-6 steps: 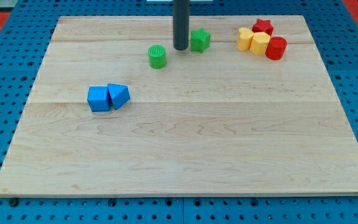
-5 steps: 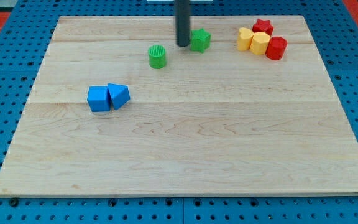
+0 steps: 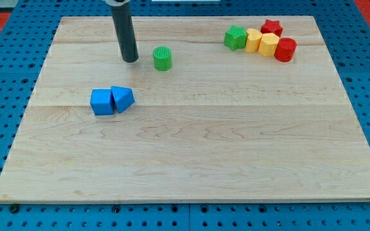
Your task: Slide the green blocks towards the top right corner
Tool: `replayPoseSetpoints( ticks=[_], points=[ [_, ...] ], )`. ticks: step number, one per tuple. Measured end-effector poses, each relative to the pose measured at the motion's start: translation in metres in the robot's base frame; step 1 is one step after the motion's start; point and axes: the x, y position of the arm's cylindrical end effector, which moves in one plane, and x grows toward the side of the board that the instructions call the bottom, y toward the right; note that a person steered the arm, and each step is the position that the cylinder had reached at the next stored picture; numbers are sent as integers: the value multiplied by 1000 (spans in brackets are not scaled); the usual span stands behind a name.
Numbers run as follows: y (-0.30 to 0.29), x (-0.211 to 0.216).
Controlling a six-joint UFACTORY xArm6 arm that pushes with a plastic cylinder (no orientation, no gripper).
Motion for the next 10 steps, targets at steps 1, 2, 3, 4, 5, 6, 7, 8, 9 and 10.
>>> replayPoseSetpoints(
  ticks=[1, 2, 3, 4, 5, 6, 7, 8, 9, 10],
  points=[
    [92, 29],
    [118, 60],
    [143, 19],
    [109, 16],
    [70, 1],
    [96, -28],
    [152, -35],
    [144, 28],
    [66, 133],
    [-82, 165]
  ],
)
